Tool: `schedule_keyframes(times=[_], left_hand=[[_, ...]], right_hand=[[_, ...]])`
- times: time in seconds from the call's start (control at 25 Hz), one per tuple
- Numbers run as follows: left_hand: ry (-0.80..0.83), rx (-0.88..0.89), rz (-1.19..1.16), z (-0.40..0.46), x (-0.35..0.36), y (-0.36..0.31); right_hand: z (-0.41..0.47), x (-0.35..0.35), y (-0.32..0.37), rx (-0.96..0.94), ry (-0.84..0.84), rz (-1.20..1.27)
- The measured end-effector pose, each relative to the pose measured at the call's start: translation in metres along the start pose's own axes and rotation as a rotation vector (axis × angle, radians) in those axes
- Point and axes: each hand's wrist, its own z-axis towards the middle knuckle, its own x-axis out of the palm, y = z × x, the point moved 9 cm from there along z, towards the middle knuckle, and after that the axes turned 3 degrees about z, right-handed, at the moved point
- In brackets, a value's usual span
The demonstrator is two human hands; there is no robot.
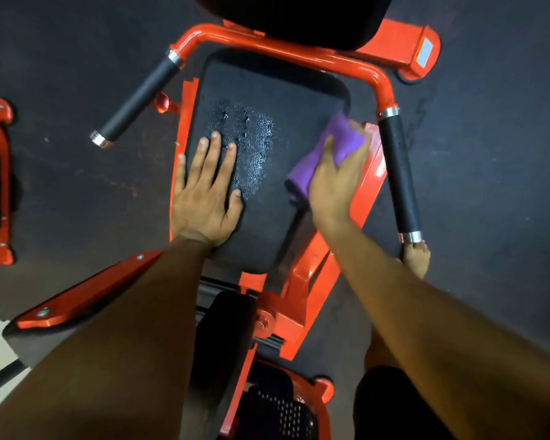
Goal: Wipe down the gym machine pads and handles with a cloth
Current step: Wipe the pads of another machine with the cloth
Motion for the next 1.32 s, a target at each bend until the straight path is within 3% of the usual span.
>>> schedule_keyframes(times=[0.12,0.2,0.32,0.44,0.52,0.64,0.72,0.8,0.92,0.96,1.04,1.16,1.32], left_hand=[[-0.013,0.000,0.014,0.000,-0.001,-0.001],[-0.013,-0.001,0.015,0.000,-0.001,-0.001],[-0.035,0.003,0.006,0.001,-0.002,0.000],[-0.050,0.006,0.008,0.000,-0.001,0.001],[-0.058,0.012,0.008,0.000,0.000,0.000],[-0.056,0.000,0.007,0.001,-0.001,0.002],[-0.051,0.006,0.014,0.001,-0.001,0.002],[-0.049,0.010,0.008,0.001,-0.001,0.001],[-0.058,0.012,0.001,0.001,-0.002,0.002],[-0.065,0.013,0.001,0.000,-0.002,0.002],[-0.076,0.019,-0.007,0.000,-0.002,0.002],[-0.085,0.022,-0.017,0.000,-0.003,0.002],[-0.076,0.032,-0.034,0.000,-0.002,0.001]], right_hand=[[0.047,-0.004,0.018,-0.050,0.006,-0.032],[0.033,-0.003,0.022,-0.071,0.052,-0.043],[-0.028,-0.018,-0.007,-0.055,0.072,-0.046],[-0.149,-0.009,-0.038,0.143,0.167,-0.026],[-0.203,0.007,-0.021,0.103,0.185,-0.060],[-0.161,-0.053,-0.112,0.256,0.157,-0.155],[-0.103,-0.073,-0.135,0.257,0.177,-0.339],[-0.054,-0.035,-0.095,0.259,0.120,-0.155],[0.012,0.021,0.010,-0.058,-0.008,-0.105],[0.035,-0.001,0.014,-0.062,-0.045,-0.215],[0.047,-0.007,0.014,0.006,-0.016,-0.162],[-0.002,-0.014,-0.013,0.102,0.027,-0.127],[-0.145,-0.020,-0.038,0.264,0.264,-0.181]])
